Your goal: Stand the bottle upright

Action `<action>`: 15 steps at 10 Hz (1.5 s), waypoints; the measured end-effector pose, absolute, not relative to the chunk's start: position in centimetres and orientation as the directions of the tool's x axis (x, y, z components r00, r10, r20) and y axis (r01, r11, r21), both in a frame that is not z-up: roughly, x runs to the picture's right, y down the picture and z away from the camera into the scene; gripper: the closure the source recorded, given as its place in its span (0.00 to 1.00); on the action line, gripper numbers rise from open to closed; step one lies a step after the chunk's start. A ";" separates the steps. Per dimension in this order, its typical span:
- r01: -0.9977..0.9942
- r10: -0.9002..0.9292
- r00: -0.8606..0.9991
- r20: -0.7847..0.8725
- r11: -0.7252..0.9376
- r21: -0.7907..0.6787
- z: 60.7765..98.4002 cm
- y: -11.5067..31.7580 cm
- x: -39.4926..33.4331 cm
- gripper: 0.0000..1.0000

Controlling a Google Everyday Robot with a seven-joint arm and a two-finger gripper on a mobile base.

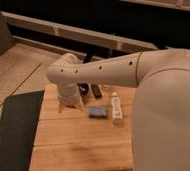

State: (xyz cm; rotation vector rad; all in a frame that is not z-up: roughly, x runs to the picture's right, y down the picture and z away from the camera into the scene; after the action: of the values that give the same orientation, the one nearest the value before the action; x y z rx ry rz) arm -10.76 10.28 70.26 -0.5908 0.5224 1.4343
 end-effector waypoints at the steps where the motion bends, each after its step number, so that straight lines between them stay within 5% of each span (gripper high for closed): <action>1: -0.997 0.751 0.073 -0.657 0.043 -0.062 70.3 10.4 -10.8 0.35; 12: -0.997 0.751 0.073 -0.656 0.043 -0.062 70.3 10.3 -10.8 0.35; 15: -0.997 0.782 0.071 -0.619 0.042 -0.062 72.1 7.1 -10.1 0.35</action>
State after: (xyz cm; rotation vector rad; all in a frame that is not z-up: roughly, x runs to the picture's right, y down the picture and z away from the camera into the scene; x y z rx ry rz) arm -10.13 7.07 72.06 -0.5551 0.4848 1.4459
